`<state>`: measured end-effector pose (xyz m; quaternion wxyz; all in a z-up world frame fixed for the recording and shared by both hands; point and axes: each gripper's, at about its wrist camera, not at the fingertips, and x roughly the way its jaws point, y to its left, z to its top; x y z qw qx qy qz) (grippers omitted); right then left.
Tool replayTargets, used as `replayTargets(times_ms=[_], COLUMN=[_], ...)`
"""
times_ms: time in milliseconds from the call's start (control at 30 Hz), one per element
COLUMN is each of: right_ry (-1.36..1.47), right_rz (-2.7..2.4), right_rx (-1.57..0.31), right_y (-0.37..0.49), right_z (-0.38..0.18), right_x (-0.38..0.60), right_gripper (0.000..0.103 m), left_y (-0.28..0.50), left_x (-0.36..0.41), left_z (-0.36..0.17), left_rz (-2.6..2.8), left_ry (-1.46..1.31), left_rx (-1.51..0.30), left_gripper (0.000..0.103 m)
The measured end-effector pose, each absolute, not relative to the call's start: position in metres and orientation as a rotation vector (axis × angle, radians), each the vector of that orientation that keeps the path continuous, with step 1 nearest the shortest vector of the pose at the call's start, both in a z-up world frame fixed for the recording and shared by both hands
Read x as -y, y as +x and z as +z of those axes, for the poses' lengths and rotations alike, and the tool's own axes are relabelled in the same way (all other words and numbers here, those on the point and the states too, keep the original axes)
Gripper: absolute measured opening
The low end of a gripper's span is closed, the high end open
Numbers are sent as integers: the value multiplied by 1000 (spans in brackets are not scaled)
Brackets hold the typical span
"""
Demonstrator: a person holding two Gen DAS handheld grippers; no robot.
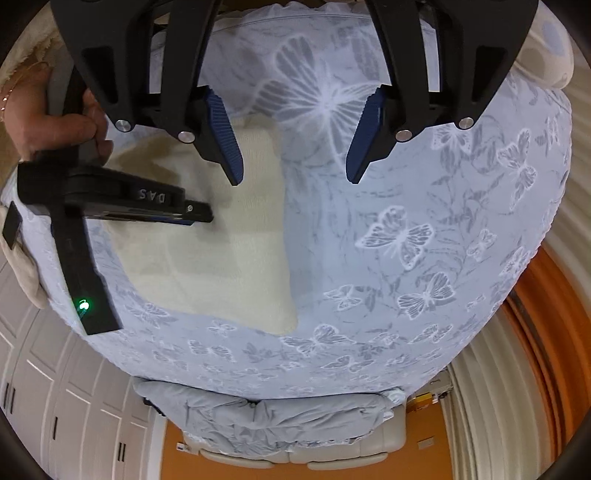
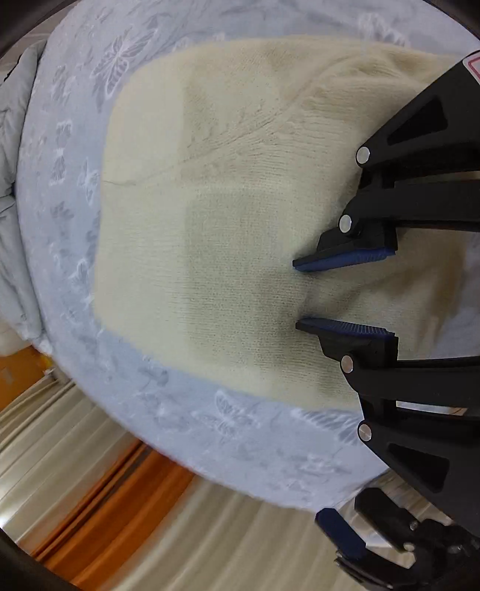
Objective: Fold small clothes
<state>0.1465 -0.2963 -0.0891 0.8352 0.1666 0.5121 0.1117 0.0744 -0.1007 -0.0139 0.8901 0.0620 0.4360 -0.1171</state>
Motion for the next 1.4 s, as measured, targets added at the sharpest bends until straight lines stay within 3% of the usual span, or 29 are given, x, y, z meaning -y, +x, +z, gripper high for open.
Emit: replayTargets(times_ms=[33, 167, 233, 300, 500, 567, 600, 633, 700, 800, 900, 1000, 1033, 1267, 1367, 1400], right_ry=[356, 366, 302, 329, 441, 402, 346, 316, 391, 442, 465, 476, 495, 579, 581, 596], right_rz=[223, 259, 232, 238, 76, -17, -85, -92, -55, -84, -69, -61, -62, -87, -85, -74], right_rx=[-1085, -979, -1105, -1118, -910, -948, -1023, -1111, -1064, -987, -949, -1096, -1064, -948, -987, -988], right_y=[145, 130, 138, 137, 118, 121, 124, 128, 119, 108, 86, 84, 80, 65, 69, 71], right_z=[-73, -35, -77, -98, -32, -47, -69, -103, -103, -69, -55, -104, -104, -65, -74, -77], right_x=[299, 296, 290, 295, 361, 382, 389, 396, 407, 413, 414, 406, 407, 426, 427, 424], right_gripper=[17, 16, 12, 11, 14, 14, 4, 3, 2, 16, 16, 16, 16, 23, 36, 46], left_y=[74, 80, 82, 84, 94, 103, 106, 111, 121, 128, 129, 126, 125, 123, 122, 120], left_x=[97, 85, 86, 92, 113, 127, 134, 145, 163, 183, 192, 197, 198, 192, 184, 176], left_z=[-16, -23, -25, -24, -16, -16, -16, -18, -25, -34, -38, -41, -41, -41, -40, -38], left_rz=[-227, -205, -207, -228, -249, -283, -296, -305, -310, -309, -308, -292, -292, -278, -278, -278], left_ry=[135, 106, 92, 96, 120, 102, 102, 108, 126, 157, 163, 186, 194, 208, 189, 167], left_rx=[-909, -934, -951, -950, -918, -928, -932, -939, -967, -991, -1007, -1007, -1008, -1020, -1020, -1013], left_gripper=[56, 56, 56, 56, 57, 58, 58, 58, 58, 58, 58, 58, 58, 59, 66, 66])
